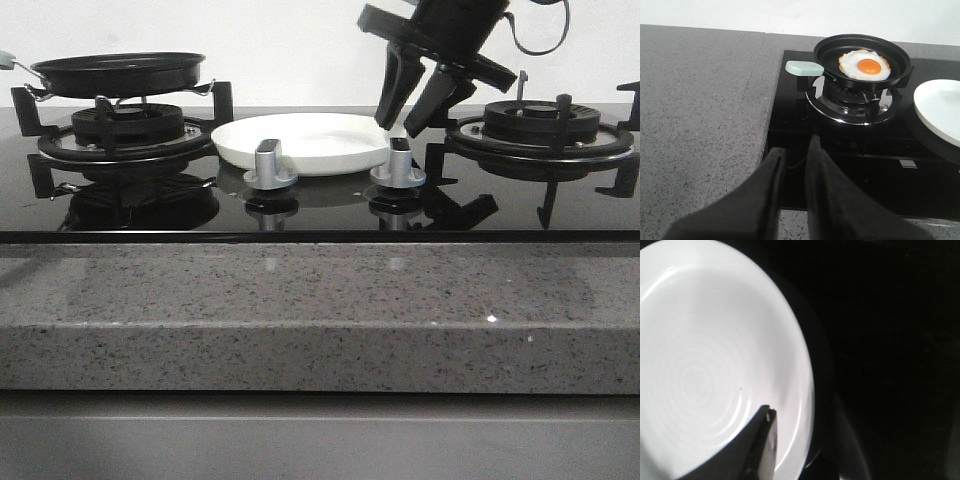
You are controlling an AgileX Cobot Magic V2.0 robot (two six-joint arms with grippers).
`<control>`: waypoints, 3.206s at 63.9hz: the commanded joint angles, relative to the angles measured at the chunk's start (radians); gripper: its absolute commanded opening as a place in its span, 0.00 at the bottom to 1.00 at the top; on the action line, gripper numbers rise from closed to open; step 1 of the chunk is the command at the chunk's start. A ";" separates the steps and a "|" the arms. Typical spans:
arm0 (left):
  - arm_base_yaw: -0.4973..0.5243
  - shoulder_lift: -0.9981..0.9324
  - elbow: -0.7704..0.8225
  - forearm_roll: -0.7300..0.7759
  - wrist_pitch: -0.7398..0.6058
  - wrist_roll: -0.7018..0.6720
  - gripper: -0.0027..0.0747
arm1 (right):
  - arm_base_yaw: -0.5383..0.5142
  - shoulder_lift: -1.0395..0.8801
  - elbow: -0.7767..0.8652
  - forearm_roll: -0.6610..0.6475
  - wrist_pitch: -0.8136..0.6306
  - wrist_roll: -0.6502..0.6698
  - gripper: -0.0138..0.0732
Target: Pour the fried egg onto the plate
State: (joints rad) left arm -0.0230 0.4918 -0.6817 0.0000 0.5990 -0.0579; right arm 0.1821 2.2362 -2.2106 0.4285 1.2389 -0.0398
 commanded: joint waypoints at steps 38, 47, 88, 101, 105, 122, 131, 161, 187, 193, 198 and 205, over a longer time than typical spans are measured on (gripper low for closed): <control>-0.004 0.011 -0.027 -0.008 -0.072 -0.005 0.18 | -0.011 -0.061 -0.039 0.039 0.094 -0.002 0.40; -0.004 0.011 -0.027 -0.008 -0.072 -0.005 0.18 | -0.011 -0.044 -0.039 0.044 0.095 -0.002 0.40; -0.004 0.011 -0.027 -0.008 -0.072 -0.005 0.18 | -0.011 -0.028 -0.040 0.047 0.095 -0.002 0.15; -0.004 0.011 -0.027 -0.008 -0.072 -0.005 0.18 | -0.016 -0.057 -0.040 0.048 0.084 -0.002 0.09; -0.004 0.011 -0.027 -0.008 -0.072 -0.005 0.18 | -0.017 -0.074 -0.040 0.047 0.088 -0.002 0.09; -0.004 0.011 -0.027 -0.008 -0.072 -0.005 0.18 | -0.017 -0.190 -0.040 0.048 0.091 -0.002 0.09; -0.004 0.011 -0.027 -0.008 -0.072 -0.005 0.18 | -0.015 -0.286 -0.005 0.046 0.093 -0.002 0.09; -0.004 0.011 -0.027 -0.008 -0.072 -0.005 0.18 | 0.092 -0.649 0.544 0.016 -0.143 -0.059 0.09; -0.004 0.011 -0.027 -0.008 -0.072 -0.005 0.18 | 0.115 -0.650 0.730 -0.015 -0.287 -0.059 0.09; -0.004 0.011 -0.027 -0.008 -0.072 -0.005 0.18 | 0.115 -0.650 0.730 -0.015 -0.286 -0.059 0.09; -0.004 0.011 -0.027 -0.008 -0.072 -0.005 0.18 | 0.115 -0.650 0.730 -0.015 -0.284 -0.059 0.09; -0.004 0.011 -0.027 -0.008 -0.072 -0.005 0.18 | 0.115 -0.650 0.730 -0.015 -0.284 -0.059 0.09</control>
State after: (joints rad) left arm -0.0230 0.4918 -0.6817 0.0000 0.6008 -0.0579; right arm 0.2988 1.6278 -1.4567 0.3940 0.9942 -0.0890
